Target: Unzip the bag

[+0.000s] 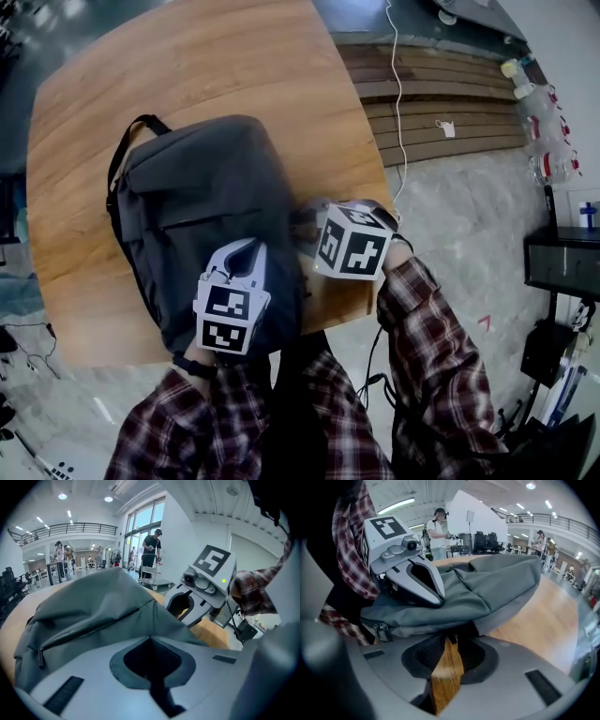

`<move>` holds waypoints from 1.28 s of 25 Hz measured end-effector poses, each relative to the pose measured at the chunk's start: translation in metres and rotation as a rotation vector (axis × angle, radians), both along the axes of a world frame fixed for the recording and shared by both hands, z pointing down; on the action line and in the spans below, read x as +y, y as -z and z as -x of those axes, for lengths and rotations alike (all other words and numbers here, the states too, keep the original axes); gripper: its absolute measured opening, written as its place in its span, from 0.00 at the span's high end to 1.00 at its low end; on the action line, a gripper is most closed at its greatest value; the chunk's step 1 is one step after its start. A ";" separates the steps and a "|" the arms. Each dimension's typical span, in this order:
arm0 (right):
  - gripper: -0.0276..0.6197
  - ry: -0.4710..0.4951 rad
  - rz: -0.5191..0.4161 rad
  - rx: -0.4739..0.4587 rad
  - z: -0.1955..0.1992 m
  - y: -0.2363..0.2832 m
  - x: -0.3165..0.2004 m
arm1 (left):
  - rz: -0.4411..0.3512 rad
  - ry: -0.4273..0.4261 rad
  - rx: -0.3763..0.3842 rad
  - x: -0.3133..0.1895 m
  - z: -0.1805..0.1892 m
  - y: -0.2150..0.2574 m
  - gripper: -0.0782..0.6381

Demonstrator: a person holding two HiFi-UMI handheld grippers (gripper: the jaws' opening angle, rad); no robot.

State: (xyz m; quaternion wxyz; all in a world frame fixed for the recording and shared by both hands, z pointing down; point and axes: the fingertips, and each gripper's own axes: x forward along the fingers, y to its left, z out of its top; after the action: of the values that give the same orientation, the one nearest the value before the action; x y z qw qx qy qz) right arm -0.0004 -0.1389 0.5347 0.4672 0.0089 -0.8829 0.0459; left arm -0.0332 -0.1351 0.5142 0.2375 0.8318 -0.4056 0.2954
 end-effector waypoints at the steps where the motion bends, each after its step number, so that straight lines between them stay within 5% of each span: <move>1: 0.82 0.017 0.017 0.005 0.001 -0.001 0.001 | 0.000 0.000 0.000 0.000 0.000 0.000 0.88; 13: 0.93 0.036 0.108 0.050 -0.012 0.002 0.011 | 0.012 0.002 0.011 0.001 0.001 -0.002 0.88; 23: 0.93 0.016 0.067 0.075 -0.029 -0.006 0.045 | 0.057 0.007 -0.011 -0.004 0.001 -0.010 0.88; 32: 0.93 -0.141 0.104 0.038 -0.046 -0.013 0.097 | 0.112 0.029 -0.030 -0.024 0.001 -0.018 0.88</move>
State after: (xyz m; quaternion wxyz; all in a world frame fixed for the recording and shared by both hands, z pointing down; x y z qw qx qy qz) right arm 0.0457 -0.0423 0.5474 0.4793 0.0476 -0.8675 0.1243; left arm -0.0338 -0.1595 0.5317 0.2817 0.8068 -0.4039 0.3265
